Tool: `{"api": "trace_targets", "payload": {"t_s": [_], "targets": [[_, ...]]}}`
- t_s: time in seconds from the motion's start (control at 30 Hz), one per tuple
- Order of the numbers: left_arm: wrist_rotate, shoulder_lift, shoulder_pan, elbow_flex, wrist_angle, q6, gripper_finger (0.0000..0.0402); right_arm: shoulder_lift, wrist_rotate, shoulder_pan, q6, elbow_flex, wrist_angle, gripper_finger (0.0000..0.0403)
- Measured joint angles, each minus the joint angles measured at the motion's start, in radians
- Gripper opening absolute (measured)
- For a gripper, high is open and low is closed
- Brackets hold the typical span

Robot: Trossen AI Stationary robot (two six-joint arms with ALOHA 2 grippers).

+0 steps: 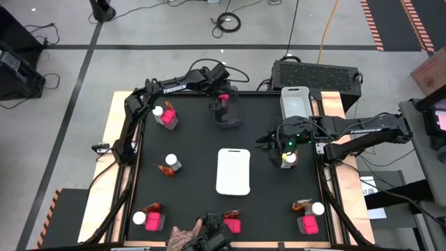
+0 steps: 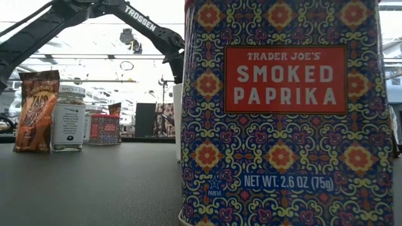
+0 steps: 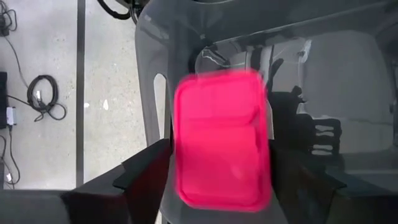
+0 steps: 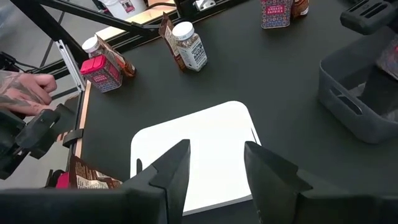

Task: Sort spices by type
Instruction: Put the red seasoning can into the black bin

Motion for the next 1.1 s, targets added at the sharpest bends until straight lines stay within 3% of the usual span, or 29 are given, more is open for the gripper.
{"api": "trace_targets", "payload": {"t_s": [0.23, 0.53, 0.63, 0.83, 1.1], "targets": [[-0.024, -0.008, 0.0, 0.0, -0.008, 0.0, 0.0325, 0.0, 0.0, 0.0, 0.0, 0.0, 0.0, 0.0146], [-0.03, -0.161, -0.021, 0.0, -0.033, -0.035, 0.0334, 0.0, 0.0, 0.0, -0.005, 0.0, 0.0, 0.0146], [-0.017, -0.262, -0.043, 0.001, -0.098, -0.13, 0.0334, 0.0, 0.0, 0.0, -0.011, 0.0, 0.001, 0.0146], [0.131, -0.464, -0.125, 0.002, -0.358, -0.363, 0.0334, 0.0, -0.005, 0.0, -0.011, 0.0, 0.002, 0.0146], [0.133, -0.664, -0.376, 0.002, -0.619, -0.65, 0.0334, 0.0, -0.009, 0.0, -0.034, 0.0, 0.006, 0.0146]]}}
